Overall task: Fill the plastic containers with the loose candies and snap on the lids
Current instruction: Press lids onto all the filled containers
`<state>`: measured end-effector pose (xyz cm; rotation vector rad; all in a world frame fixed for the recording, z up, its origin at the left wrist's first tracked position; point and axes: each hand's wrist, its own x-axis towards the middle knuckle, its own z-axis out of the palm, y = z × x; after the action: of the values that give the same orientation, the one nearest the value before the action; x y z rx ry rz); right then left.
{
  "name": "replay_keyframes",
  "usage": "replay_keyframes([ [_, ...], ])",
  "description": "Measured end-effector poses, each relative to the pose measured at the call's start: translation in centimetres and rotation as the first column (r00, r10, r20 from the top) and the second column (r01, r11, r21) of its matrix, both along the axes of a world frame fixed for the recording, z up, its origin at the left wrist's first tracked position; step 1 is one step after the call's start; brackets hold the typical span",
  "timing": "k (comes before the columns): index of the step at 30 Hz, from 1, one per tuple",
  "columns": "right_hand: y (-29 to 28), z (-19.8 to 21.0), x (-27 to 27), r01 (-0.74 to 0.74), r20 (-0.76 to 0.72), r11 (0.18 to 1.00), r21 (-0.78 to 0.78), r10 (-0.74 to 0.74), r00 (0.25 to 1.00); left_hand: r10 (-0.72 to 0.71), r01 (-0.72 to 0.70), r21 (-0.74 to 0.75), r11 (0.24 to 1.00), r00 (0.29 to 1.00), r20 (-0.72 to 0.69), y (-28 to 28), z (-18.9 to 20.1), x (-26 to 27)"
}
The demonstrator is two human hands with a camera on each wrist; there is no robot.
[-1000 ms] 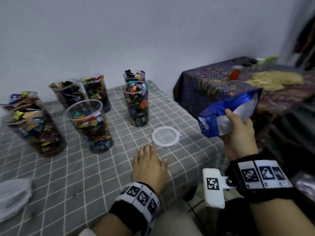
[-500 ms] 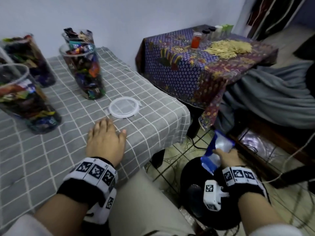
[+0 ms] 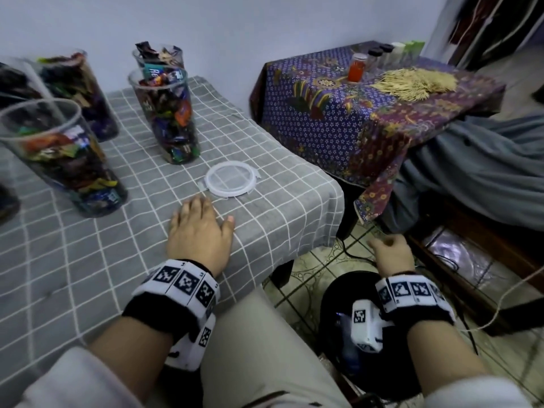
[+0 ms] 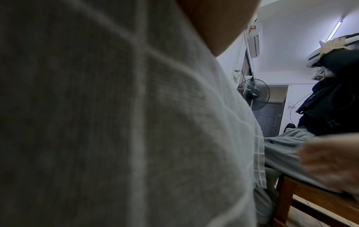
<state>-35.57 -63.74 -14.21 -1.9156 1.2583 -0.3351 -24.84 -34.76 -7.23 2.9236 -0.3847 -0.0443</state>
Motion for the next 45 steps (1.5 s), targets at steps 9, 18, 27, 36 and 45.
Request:
replay_keyframes([
  [9,11.0,12.3,10.9,-0.451,0.208,0.764,-0.46,0.587,0.783,0.004,-0.004,-0.031,0.999,1.0,-0.005,0.2,0.2,-0.3],
  [18,16.2,12.0,17.1,-0.875,-0.406,0.446,-0.19,0.776,0.483,0.023,-0.025,-0.066,0.998,0.999,-0.023,0.4,0.3,-0.3],
  [27,17.1,12.7,16.7,-0.921,-0.551,0.355,-0.159,0.742,0.381,0.046,-0.049,-0.15,0.987,0.999,-0.028,1.4,0.1,-0.1],
  [36,17.4,13.1,16.2,-0.927,-0.585,0.32,-0.194,0.721,0.371,0.446,-0.403,-0.824,0.399,0.87,-0.21,8.7,3.4,2.2],
  [45,17.6,13.1,16.1,-0.927,-0.592,0.311,-0.211,0.713,0.374,0.561,-0.33,-0.85,0.41,0.826,-0.05,13.8,7.3,7.4],
])
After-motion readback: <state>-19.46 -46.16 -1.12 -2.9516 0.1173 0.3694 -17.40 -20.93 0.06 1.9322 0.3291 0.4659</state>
